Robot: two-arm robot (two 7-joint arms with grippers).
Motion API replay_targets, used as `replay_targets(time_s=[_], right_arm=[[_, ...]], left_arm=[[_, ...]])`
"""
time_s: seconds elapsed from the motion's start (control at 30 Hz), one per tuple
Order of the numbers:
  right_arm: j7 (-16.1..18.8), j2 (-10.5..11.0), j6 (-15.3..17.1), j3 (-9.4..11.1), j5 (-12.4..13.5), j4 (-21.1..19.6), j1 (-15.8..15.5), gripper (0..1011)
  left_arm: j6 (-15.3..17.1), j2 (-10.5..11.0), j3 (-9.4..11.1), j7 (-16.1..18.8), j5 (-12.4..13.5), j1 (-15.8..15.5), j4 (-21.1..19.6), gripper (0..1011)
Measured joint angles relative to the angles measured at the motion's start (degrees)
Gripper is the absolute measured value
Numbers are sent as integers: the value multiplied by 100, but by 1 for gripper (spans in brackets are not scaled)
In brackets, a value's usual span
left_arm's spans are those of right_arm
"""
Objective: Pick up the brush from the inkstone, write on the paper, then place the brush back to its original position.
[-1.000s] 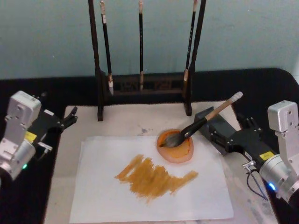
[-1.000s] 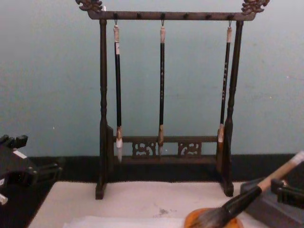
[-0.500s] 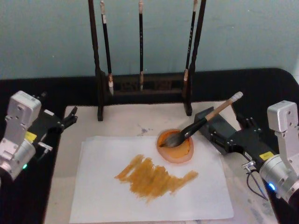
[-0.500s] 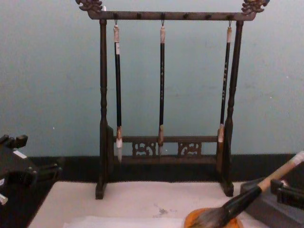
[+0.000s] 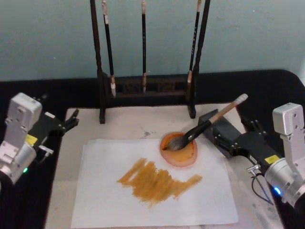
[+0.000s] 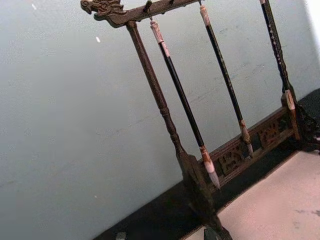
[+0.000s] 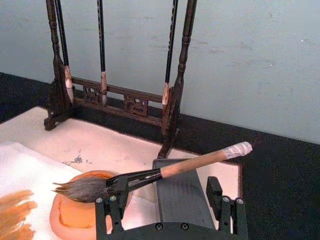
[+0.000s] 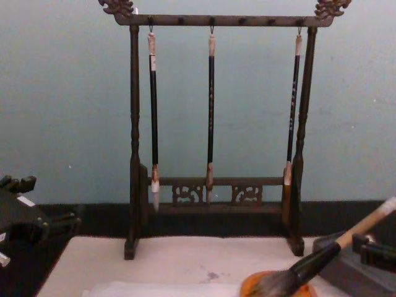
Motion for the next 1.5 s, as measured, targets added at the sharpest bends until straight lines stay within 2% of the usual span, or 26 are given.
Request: replay_targets(time_s=[1.5], right_arm=[[0,0,-1,0,0,0,0,1000]], left_arm=[[0,0,0,0,0,0,0,1010]])
